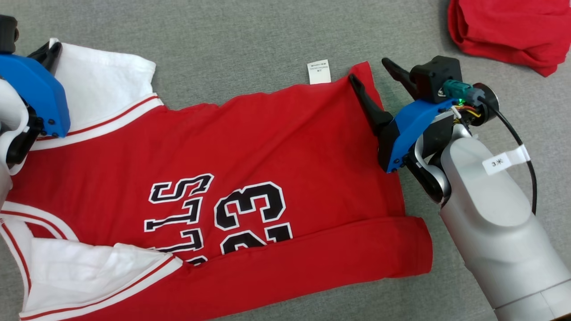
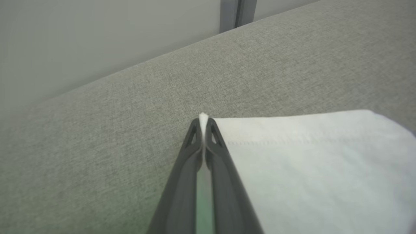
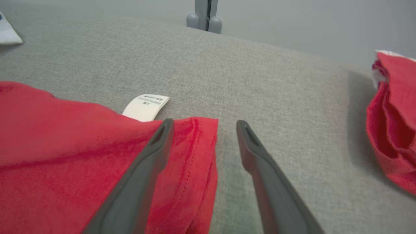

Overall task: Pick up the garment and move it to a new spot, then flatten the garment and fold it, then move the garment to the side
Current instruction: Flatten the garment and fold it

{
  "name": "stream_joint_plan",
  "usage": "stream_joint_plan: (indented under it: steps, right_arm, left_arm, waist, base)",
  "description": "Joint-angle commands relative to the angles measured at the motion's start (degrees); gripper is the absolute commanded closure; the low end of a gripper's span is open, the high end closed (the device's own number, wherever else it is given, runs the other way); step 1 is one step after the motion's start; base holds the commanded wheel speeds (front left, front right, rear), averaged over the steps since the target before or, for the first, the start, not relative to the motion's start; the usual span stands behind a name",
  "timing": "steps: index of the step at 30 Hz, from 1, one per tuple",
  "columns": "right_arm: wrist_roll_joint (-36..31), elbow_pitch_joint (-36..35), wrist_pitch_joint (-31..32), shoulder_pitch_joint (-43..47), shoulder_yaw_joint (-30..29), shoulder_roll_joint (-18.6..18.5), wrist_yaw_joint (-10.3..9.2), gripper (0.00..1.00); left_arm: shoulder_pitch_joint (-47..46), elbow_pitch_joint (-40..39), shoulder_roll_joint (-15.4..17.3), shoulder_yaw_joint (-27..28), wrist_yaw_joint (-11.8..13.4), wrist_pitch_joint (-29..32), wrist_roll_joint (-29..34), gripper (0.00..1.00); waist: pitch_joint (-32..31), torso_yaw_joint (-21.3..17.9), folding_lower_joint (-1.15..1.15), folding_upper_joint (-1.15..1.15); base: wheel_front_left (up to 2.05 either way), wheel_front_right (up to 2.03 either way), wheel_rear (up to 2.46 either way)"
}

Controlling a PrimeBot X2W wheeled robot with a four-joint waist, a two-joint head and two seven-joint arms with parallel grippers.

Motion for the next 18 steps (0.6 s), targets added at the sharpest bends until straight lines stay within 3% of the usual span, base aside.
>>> stream_joint_plan:
  steps: [1,6,7,8,9,10,18]
  right_arm:
    - [0.52,0.53,0.84,-1.27,0.22,-0.24,0.01,0.0]
    - [1.4,3.33,4.82,-2.87,1.4,-0.4,0.01,0.0]
    - [1.97,3.88,5.3,-3.39,1.42,-0.31,0.01,0.05]
    - [2.11,4.49,6.06,-3.76,1.71,-0.44,0.01,0.63]
    - [2.09,5.31,7.05,-3.83,2.34,-0.78,0.01,0.95]
    - [2.69,5.76,7.56,-3.86,2.62,-0.77,0.01,1.0]
    - [2.57,5.73,-0.08,-5.89,-1.22,-2.06,0.01,1.0]
  left_arm:
    - [-1.03,0.29,-0.2,-0.59,-0.04,-0.52,-0.43,1.0]
    - [-2.41,0.26,-0.89,-2.64,-0.04,-2.53,-1.53,1.0]
    - [-2.57,0.27,-1.07,-2.96,-0.04,-2.87,-1.75,1.0]
    - [-2.86,0.35,-1.14,-3.23,-0.04,-3.4,-1.9,1.0]
    - [-3.21,0.46,-1.26,-3.61,-0.04,-3.94,-1.99,1.0]
    - [-3.44,0.66,-1.29,-3.98,-0.04,-4.47,-2.17,1.0]
    - [-5.29,3.55,-2.29,-4.9,-0.04,-11.31,-2.5,1.0]
  waist:
    - [0.11,0.28,0.0,-0.01]
    - [0.32,1.31,0.0,-0.01]
    - [0.35,1.51,0.0,-0.01]
    - [0.38,1.7,0.0,-0.01]
    - [0.35,1.93,0.0,-0.01]
    - [0.29,2.07,0.0,-0.01]
    - [-1.45,3.0,0.0,-0.01]
  base:
    - [0.0,0.0,0.0]
    - [0.0,0.0,0.0]
    - [0.0,0.0,0.0]
    - [0.0,0.0,0.0]
    - [0.0,0.0,0.0]
    - [0.0,0.0,0.0]
    - [0.0,0.0,0.0]
